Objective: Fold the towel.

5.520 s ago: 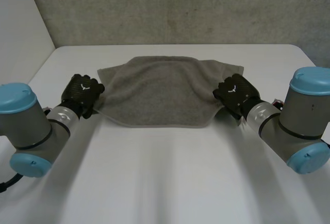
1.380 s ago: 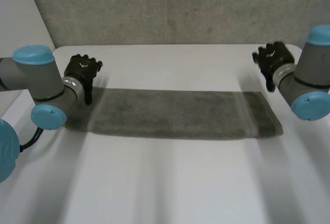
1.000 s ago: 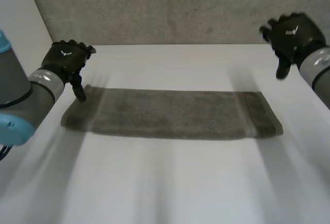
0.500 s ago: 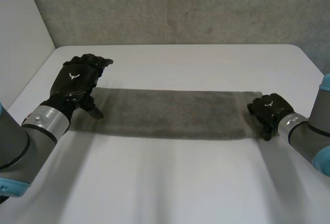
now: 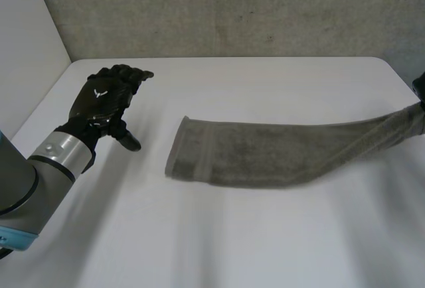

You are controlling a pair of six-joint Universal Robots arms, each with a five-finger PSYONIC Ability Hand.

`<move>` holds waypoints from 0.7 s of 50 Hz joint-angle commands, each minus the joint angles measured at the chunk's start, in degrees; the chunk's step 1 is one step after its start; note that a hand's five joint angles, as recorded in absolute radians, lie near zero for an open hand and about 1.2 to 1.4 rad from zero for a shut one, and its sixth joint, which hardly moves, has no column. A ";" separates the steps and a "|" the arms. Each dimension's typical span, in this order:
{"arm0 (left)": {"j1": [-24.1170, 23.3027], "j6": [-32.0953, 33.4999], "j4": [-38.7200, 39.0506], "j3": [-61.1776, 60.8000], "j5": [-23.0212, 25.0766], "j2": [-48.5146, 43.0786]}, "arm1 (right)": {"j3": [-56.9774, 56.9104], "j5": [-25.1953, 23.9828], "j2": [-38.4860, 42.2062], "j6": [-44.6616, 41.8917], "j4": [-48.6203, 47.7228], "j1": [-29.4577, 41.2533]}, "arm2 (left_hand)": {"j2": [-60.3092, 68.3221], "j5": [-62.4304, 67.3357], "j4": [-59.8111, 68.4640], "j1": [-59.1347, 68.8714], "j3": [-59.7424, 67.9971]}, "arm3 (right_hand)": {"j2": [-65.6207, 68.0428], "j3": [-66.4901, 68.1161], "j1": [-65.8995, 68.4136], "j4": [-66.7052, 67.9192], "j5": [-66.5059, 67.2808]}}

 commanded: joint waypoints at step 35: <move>-3.14 -4.05 -10.37 14.63 -11.64 -7.35 | -26.56 -6.85 29.56 6.32 -7.99 46.68 | -4.78 -12.35 -5.11 -5.15 -3.51 | 5.03 4.34 4.69 3.18 3.19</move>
